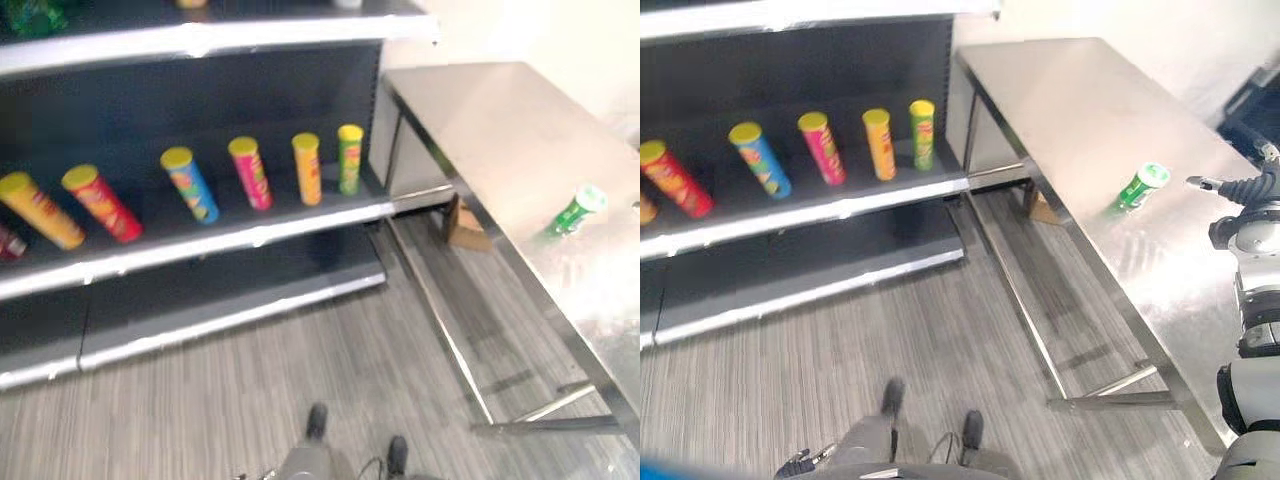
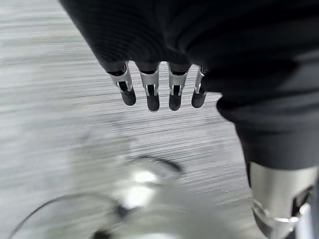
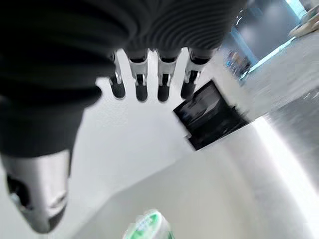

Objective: Put the goods on the table back onto the shelves and tidy them up.

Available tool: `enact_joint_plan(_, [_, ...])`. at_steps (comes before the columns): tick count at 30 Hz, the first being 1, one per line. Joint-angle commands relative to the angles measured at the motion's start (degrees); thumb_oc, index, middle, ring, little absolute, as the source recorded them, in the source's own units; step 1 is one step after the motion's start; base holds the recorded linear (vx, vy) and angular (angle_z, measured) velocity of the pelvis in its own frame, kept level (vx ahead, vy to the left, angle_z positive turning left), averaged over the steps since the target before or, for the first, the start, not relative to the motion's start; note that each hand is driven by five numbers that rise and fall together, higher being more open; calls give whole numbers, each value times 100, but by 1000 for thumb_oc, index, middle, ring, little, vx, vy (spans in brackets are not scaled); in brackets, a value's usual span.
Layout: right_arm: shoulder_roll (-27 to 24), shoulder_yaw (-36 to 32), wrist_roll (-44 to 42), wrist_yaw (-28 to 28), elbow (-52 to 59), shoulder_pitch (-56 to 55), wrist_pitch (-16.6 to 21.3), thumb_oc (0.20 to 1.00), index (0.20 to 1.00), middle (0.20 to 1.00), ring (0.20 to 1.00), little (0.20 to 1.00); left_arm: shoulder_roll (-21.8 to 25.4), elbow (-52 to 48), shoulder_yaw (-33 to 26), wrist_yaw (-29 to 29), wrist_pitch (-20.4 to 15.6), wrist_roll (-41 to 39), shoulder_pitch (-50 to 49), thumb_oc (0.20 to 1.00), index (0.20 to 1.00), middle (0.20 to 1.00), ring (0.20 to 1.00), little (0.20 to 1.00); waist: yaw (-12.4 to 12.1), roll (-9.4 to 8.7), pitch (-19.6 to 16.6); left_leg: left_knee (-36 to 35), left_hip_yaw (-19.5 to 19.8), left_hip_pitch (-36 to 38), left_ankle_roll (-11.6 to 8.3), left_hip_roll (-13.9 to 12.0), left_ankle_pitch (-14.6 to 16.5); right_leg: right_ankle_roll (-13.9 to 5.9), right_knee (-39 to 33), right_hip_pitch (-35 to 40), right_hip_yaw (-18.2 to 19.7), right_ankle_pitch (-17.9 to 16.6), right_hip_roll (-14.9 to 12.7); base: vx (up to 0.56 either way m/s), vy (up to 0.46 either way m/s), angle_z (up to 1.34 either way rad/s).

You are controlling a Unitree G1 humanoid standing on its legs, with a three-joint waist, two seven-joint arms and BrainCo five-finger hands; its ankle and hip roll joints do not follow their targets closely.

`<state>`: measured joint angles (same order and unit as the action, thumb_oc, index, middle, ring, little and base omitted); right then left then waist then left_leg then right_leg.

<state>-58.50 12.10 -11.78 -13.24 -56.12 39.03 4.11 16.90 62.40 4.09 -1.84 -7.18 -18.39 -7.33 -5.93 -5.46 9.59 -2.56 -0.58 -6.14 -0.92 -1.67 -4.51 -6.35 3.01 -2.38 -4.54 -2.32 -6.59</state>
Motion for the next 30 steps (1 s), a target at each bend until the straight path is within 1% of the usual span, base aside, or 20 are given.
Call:
enact_joint_plan(1, [-157,-63,81,-108,192,418,211,1000,1000,1000,1000,1000,401,-221,210,-48,-210,144,-11,1000,1000,1000,1000,1000,-139,-165,-77,-123,163,-245,-91,-28,-79,-451,1361,402,181,-290,-322,170,156,25])
enact_joint_plan(2, [-161,-154,49,-112,238,282,215,1000,1000,1000,1000,1000,446,-323,252,-69,-223,135,36,1000,1000,1000,1000,1000,-20,-102,-44,-121,219,-72,-42,5,37,-403,1675,179,145,-495,-442,255,191,37])
enact_joint_plan(4, [-185,-202,56,-97,286,183,215,1000,1000,1000,1000,1000,464,-388,286,-51,-234,117,58,1000,1000,1000,1000,1000,42,-80,-35,-160,247,55,-38,29,135,-363,1550,52,68,-429,-470,169,84,35])
enact_joint_plan(7, [-204,-331,44,-87,315,19,208,1000,1000,1000,1000,1000,485,-356,348,-26,-250,175,111,1000,1000,1000,1000,1000,172,-23,-22,-158,315,173,-45,84,255,-383,762,-134,-50,-298,-459,171,-22,28])
enact_joint_plan(8, [-231,-433,-6,-119,357,-131,212,1000,1000,1000,1000,1000,473,-287,340,-25,-253,173,174,1000,1000,1000,1000,1000,301,19,45,-178,413,300,-64,83,344,-416,104,-430,57,-280,-404,238,-92,15])
enact_joint_plan(9, [-223,-498,-24,-134,383,-244,203,1000,1000,1000,1000,1000,468,-238,331,-24,-249,186,240,1000,1000,1000,1000,1000,386,37,100,-175,488,386,-67,89,401,-453,-145,-617,238,-350,-349,195,-81,12])
enact_joint_plan(10, [-224,-512,-22,-136,392,-262,200,1000,1000,1000,1000,1000,469,-234,337,-24,-251,186,243,1000,1000,1000,1000,1000,378,48,111,-177,490,409,-71,73,418,-450,-158,-589,231,-348,-335,197,-100,21])
enact_joint_plan(11, [-252,-690,-66,-174,390,-486,191,1000,1000,1000,1000,1000,457,-198,286,-60,-263,155,329,1000,1000,1000,1000,1000,508,52,203,-130,641,541,-101,69,516,-548,-538,-830,536,-528,-280,140,-72,35])
enact_joint_plan(12, [-254,-707,-64,-175,398,-505,190,1000,1000,1000,1000,1000,460,-196,293,-60,-264,154,331,1000,1000,1000,1000,1000,504,62,214,-126,648,556,-104,57,530,-545,-551,-803,525,-529,-270,133,-69,41])
enact_joint_plan(13, [-254,-707,-64,-175,398,-505,190,1000,1000,1000,1000,1000,460,-196,293,-60,-264,154,331,1000,1000,1000,1000,1000,504,62,214,-126,648,556,-104,57,530,-545,-551,-803,525,-529,-270,110,-85,49])
enact_joint_plan(14, [-306,-959,-29,-203,388,-822,154,1000,1000,1000,1000,1000,415,-174,308,-73,-267,127,356,1000,1000,1000,1000,1000,584,-10,257,-46,777,653,-153,106,640,-572,-732,-772,670,-619,-260,136,-122,55])
enact_joint_plan(16, [-331,-1253,-7,-232,429,-1122,124,1000,1000,1000,1000,1000,415,-178,302,-67,-280,195,350,1000,1000,1000,1000,1000,625,-121,192,10,812,667,-178,155,746,-544,-740,-616,618,-647,-306,194,-247,92])
enact_joint_plan(17, [-328,-1584,43,-215,617,-1585,107,1000,1000,1000,1000,1000,393,-123,247,-74,-264,219,348,1000,1000,1000,1000,1000,718,-180,113,37,867,694,-288,12,768,-532,-754,-508,629,-638,-235,197,-330,111])
enact_joint_plan(18, [-301,-1751,81,-197,752,-1809,87,1000,1000,1000,1000,1000,370,-102,203,-75,-257,211,326,1000,1000,1000,1000,1000,741,-186,53,24,870,701,-318,-51,783,-515,-780,-472,588,-619,-209,133,-263,92])
enact_joint_plan(20, [-312,-1948,157,-218,885,-2083,88,1000,1000,1000,1000,1000,355,-100,174,-81,-244,210,308,1000,1000,1000,1000,1000,762,-183,-12,-15,886,715,-349,-132,773,-486,-796,-421,529,-583,-171,117,-175,30])
enact_joint_plan(21, [-281,-2284,194,-246,1216,-2510,123,1000,1000,1000,1000,1000,291,-90,137,-86,-225,227,231,1000,1000,1000,1000,1000,837,-158,-103,-95,893,742,-430,-297,716,-420,-770,-344,453,-470,-85,161,-262,15])
enact_joint_plan(22, [-262,-2406,216,-255,1323,-2676,140,1000,1000,1000,1000,1000,275,-77,126,-89,-220,232,225,1000,1000,1000,1000,1000,852,-146,-123,-128,897,748,-470,-357,685,-400,-773,-319,404,-440,-53,111,-184,20])
enact_joint_plan(23, [-259,-2428,219,-254,1336,-2701,137,1000,1000,1000,1000,1000,277,-77,134,-89,-220,232,226,1000,1000,1000,1000,1000,849,-143,-125,-136,902,750,-473,-362,682,-397,-773,-317,398,-438,-49,56,-111,29])
enact_joint_plan(26, [-150,-2647,151,-194,1531,-3037,205,1000,1000,1000,1000,1000,201,23,69,-78,-203,238,218,1000,1000,1000,1000,1000,881,-107,-205,-241,810,823,-570,-537,624,-351,-801,-206,223,-312,24,88,-118,24])
enact_joint_plan(30, [-43,-2384,-97,53,1474,-2971,293,1000,1000,1000,1000,1000,210,144,108,-25,-174,393,200,1000,1000,1000,1000,1000,890,-47,-198,-244,685,813,-678,-660,565,-288,-758,-100,65,-164,82,48,-81,2])
